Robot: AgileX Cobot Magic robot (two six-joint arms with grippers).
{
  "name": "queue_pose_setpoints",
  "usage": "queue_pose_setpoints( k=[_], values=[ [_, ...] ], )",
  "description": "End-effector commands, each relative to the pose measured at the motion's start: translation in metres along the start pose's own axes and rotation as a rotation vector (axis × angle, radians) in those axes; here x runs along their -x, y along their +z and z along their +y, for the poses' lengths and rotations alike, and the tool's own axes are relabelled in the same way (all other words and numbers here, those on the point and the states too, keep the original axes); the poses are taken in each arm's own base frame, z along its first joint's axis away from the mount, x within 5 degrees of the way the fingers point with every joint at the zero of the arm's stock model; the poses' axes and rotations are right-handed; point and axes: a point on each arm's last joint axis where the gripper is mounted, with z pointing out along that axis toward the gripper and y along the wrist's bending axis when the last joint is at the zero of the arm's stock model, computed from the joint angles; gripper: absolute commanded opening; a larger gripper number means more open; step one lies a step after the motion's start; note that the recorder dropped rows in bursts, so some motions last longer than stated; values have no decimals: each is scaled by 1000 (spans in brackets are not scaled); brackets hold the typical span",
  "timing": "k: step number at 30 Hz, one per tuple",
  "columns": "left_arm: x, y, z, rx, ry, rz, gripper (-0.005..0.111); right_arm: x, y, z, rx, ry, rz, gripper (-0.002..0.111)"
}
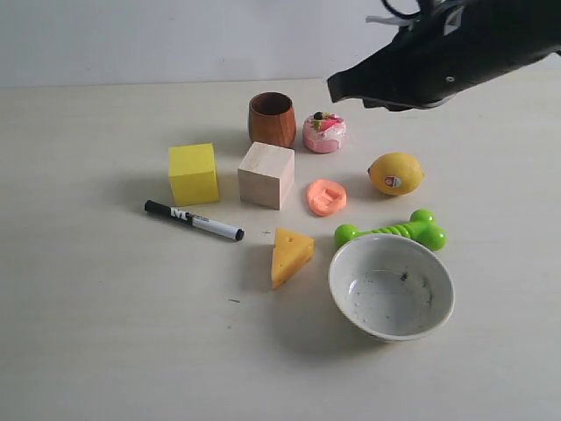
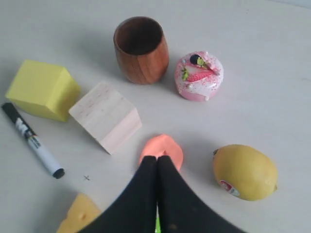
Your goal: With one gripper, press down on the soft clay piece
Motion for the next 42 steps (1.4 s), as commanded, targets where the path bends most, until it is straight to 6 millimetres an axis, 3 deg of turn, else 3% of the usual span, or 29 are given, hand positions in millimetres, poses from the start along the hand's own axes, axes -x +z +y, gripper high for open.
queue_pose_setpoints(
  k=[1,8,13,24,29,32,36,42],
  values=[
    [2,-1,0,-7,-3,-16,0,-11,-39,2,33,61,-104,0],
    [2,-1,0,-7,-3,-16,0,-27,-83,4,63,162,-108,0],
    [2,-1,0,-7,-3,-16,0,-26,-106,6,78,159,-170,0],
    [2,-1,0,-7,-3,-16,0,-19,-130,0,2,14,-311,0],
    [2,-1,0,-7,-3,-16,0,-21,-157,-25,-98,79,-403,0],
    [2,-1,0,-7,-3,-16,0,-31,-177,-45,-193,141,-465,0],
    [2,-1,0,-7,-3,-16,0,-61,-196,-66,-343,190,-502,0],
    [2,-1,0,-7,-3,-16,0,-114,-207,-74,-532,173,-566,0]
  ],
)
